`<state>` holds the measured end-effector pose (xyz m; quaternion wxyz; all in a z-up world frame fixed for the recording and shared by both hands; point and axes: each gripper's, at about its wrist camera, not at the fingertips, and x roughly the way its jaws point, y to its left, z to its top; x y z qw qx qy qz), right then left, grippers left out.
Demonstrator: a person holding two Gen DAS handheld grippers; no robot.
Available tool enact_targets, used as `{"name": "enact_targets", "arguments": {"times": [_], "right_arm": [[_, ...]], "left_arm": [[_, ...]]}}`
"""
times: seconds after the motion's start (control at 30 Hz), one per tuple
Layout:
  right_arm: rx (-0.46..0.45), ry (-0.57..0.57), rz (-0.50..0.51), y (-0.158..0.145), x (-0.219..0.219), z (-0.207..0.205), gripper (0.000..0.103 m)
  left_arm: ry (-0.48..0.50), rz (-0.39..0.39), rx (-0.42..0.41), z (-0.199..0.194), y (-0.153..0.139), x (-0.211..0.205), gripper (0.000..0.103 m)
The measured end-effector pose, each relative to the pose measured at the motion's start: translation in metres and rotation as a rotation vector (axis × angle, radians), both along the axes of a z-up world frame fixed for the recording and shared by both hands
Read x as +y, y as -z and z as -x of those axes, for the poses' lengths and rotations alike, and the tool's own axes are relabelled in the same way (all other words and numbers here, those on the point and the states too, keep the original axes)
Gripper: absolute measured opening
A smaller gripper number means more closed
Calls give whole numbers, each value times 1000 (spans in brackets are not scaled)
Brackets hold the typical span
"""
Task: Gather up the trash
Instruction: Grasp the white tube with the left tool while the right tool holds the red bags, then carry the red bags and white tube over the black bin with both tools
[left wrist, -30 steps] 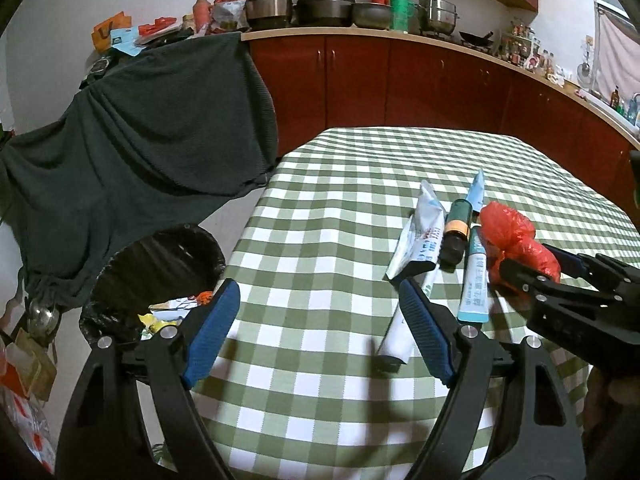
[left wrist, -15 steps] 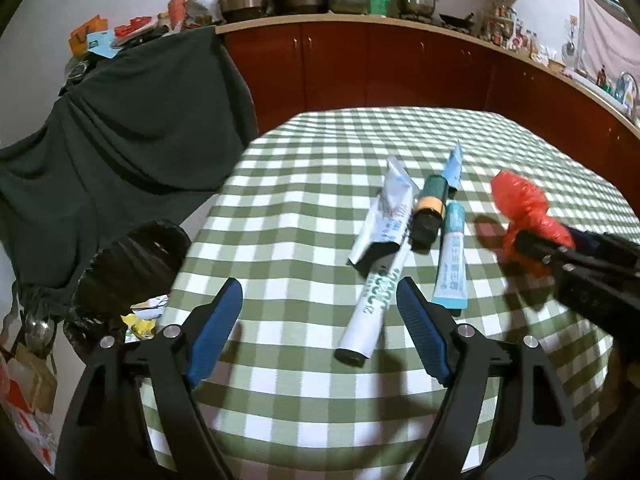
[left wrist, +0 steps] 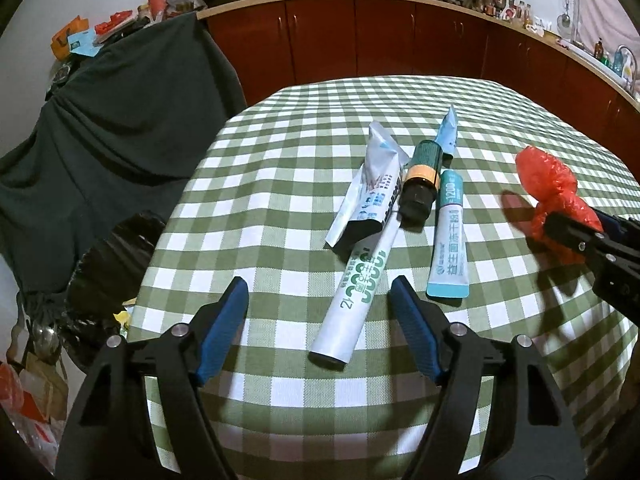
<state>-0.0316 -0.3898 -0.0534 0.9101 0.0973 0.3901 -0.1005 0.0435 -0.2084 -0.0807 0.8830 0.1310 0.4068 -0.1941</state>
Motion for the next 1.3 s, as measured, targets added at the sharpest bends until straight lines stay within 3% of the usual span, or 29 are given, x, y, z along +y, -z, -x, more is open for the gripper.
{"name": "enact_targets", "arguments": {"times": [0.17, 0.27, 0.53, 0.6, 1.0, 1.3], "right_arm": [[-2, -3, -4, 1, 0, 1, 41], [0, -1, -7, 2, -1, 1, 41], [1, 5, -7, 2, -2, 3, 41], [2, 4, -7, 2, -2, 3, 41], [-16, 6, 10, -6, 8, 11, 41], [-49, -33, 14, -20, 34, 12, 41]], "left_arm": [[3, 9, 11, -2, 1, 0, 74], [9, 15, 10, -1, 1, -1, 68], [57, -10, -22, 9, -3, -8, 22], [63, -23, -32, 12, -2, -9, 16], [62, 11, -51, 28, -11, 6, 14], [0, 44, -112, 37, -31, 38, 14]]}}
